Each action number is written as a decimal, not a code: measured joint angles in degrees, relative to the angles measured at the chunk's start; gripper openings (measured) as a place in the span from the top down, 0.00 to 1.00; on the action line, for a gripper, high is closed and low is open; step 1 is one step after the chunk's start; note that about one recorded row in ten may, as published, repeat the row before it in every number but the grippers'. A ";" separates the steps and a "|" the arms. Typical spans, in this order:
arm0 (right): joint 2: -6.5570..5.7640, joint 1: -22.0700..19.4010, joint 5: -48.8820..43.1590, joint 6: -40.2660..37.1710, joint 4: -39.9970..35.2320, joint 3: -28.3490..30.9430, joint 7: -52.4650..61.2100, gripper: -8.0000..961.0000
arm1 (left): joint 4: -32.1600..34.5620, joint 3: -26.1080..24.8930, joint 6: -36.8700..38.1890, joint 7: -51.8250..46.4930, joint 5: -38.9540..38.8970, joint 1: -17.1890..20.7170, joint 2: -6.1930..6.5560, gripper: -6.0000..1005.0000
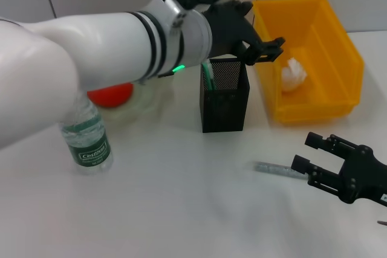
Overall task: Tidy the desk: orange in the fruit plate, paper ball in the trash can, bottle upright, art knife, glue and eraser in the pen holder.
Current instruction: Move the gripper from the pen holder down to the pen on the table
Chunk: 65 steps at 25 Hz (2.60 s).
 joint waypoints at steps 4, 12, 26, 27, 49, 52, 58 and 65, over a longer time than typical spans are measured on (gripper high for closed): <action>0.00 0.23 -0.08 0.62 -0.49 -0.23 -0.20 0.28 | 1.95 -3.55 2.97 7.08 -7.47 1.75 0.05 0.20; 0.06 0.49 0.06 0.80 -1.77 -0.27 -2.50 0.28 | 6.32 -9.86 7.67 20.33 -20.25 7.58 0.16 0.20; 0.25 4.25 0.16 2.45 -7.56 -0.27 -6.15 0.28 | 9.79 -23.92 21.53 43.71 -46.40 22.88 0.38 0.20; 0.22 4.56 0.15 2.58 -7.78 -0.27 -6.15 0.28 | 8.27 -25.92 23.76 45.49 -48.91 23.31 0.38 0.20; 0.10 13.76 -1.01 13.69 -6.09 -7.26 3.09 0.28 | -23.44 -41.05 53.82 78.80 -73.04 28.03 0.31 0.20; 0.22 14.01 -1.02 18.05 -0.73 -14.59 10.76 0.28 | -26.79 -42.04 53.92 80.82 -73.08 27.87 0.41 0.20; 0.11 12.01 -1.33 19.13 8.83 -22.79 20.44 0.28 | -29.09 -43.22 54.77 81.48 -73.20 28.01 0.34 0.20; 0.08 7.66 -7.67 18.66 29.05 -33.96 35.87 0.28 | -31.19 -42.67 55.79 80.91 -73.39 27.88 0.02 0.20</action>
